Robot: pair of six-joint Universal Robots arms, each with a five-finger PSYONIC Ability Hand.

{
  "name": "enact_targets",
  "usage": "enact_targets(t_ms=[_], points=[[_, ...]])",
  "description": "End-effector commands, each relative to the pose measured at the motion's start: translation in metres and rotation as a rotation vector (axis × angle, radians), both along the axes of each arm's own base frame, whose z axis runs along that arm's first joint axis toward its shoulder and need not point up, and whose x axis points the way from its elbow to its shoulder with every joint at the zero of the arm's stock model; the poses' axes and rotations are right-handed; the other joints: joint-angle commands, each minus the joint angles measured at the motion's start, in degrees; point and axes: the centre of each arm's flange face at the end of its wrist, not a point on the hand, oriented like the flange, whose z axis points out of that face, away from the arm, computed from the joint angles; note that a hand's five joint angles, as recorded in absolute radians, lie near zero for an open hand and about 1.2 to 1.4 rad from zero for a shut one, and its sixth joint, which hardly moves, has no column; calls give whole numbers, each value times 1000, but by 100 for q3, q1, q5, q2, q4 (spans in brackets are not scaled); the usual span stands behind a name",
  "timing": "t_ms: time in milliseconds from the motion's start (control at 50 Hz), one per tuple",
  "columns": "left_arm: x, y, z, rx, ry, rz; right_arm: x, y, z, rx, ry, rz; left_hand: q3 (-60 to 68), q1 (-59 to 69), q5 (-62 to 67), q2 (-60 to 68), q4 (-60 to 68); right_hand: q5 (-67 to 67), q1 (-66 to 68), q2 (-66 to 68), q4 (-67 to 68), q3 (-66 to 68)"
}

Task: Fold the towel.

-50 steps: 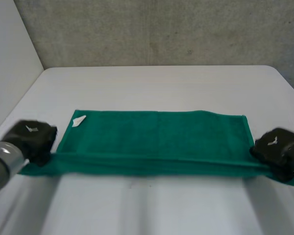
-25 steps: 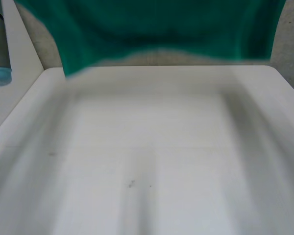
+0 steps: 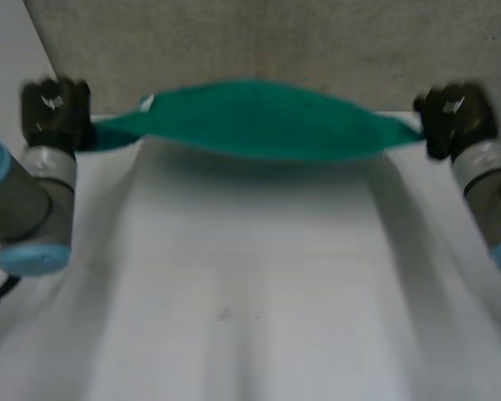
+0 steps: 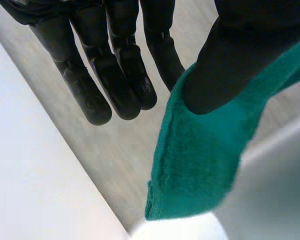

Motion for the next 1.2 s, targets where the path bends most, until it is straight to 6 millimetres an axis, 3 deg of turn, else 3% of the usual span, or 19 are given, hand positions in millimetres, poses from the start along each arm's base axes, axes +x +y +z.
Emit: enact_targets(t_ms=[20, 100, 120, 160, 240, 280, 320, 340, 420, 480, 520, 540, 600, 700, 740, 920, 1100, 1200], points=[[2, 21, -68, 250, -74, -16, -6, 8, -85, 342, 91, -9, 1156, 1346, 1582, 1122, 1149, 1263, 2353, 1236, 1159, 1200], [11, 43, -83, 411, -129, -5, -11, 27, -84, 451, 180, 9, 1156, 1346, 1582, 1122, 1149, 1263, 2353, 1236, 1159, 1200], [17, 62, -82, 513, -179, -6, -12, 32, -81, 467, 208, 16, 1156, 1346, 1582, 1122, 1149, 1263, 2353, 1236, 1159, 1200], [21, 78, -80, 585, -213, -7, -15, 46, -74, 505, 277, 37, 1156, 1346, 1582, 1122, 1149, 1263, 2353, 1236, 1159, 1200], [37, 117, -70, 763, -292, -2, -28, 99, -58, 615, 540, 135, 1156, 1346, 1582, 1122, 1149, 1263, 2353, 1236, 1159, 1200], [42, 135, -66, 828, -333, -10, -37, 113, -56, 644, 613, 154, 1156, 1346, 1582, 1122, 1149, 1263, 2353, 1236, 1159, 1200], [44, 144, -64, 856, -360, -17, -50, 123, -52, 652, 688, 162, 1156, 1346, 1582, 1122, 1149, 1263, 2353, 1236, 1159, 1200], [48, 168, -55, 906, -452, -63, -53, 124, -49, 641, 704, 163, 1156, 1346, 1582, 1122, 1149, 1263, 2353, 1236, 1159, 1200], [45, 171, -48, 865, -477, -113, -60, 120, -41, 593, 713, 135, 1156, 1346, 1582, 1122, 1149, 1263, 2353, 1236, 1159, 1200], [41, 164, -45, 818, -463, -133, -59, 107, -34, 530, 661, 91, 1156, 1346, 1582, 1122, 1149, 1263, 2353, 1236, 1159, 1200], [36, 146, -40, 733, -444, -133, -58, 103, -33, 512, 641, 76, 1156, 1346, 1582, 1122, 1149, 1263, 2353, 1236, 1159, 1200], [34, 140, -41, 716, -442, -131, -56, 87, -35, 478, 576, 42, 1156, 1346, 1582, 1122, 1149, 1263, 2353, 1236, 1159, 1200], [26, 120, -48, 663, -438, -132, -52, 70, -42, 462, 514, 19, 1156, 1346, 1582, 1122, 1149, 1263, 2353, 1236, 1159, 1200], [-9, 63, -60, 481, -403, -159, -36, 47, -55, 430, 430, 15, 1156, 1346, 1582, 1122, 1149, 1263, 2353, 1236, 1159, 1200], [-16, 48, -65, 448, -397, -160, -32, 28, -61, 392, 392, -18, 1156, 1346, 1582, 1122, 1149, 1263, 2353, 1236, 1159, 1200], [-46, -24, -90, 332, -384, -152, -18, -17, -78, 326, 381, -94, 1156, 1346, 1582, 1122, 1149, 1263, 2353, 1236, 1159, 1200], [-58, -57, -107, 250, -368, -142, -8, -50, -94, 272, 379, -140, 1156, 1346, 1582, 1122, 1149, 1263, 2353, 1236, 1159, 1200], [-64, -60, -111, 218, -353, -178, -4, -58, -103, 267, 380, -145, 1156, 1346, 1582, 1122, 1149, 1103, 2192, 1076, 999, 1040]])
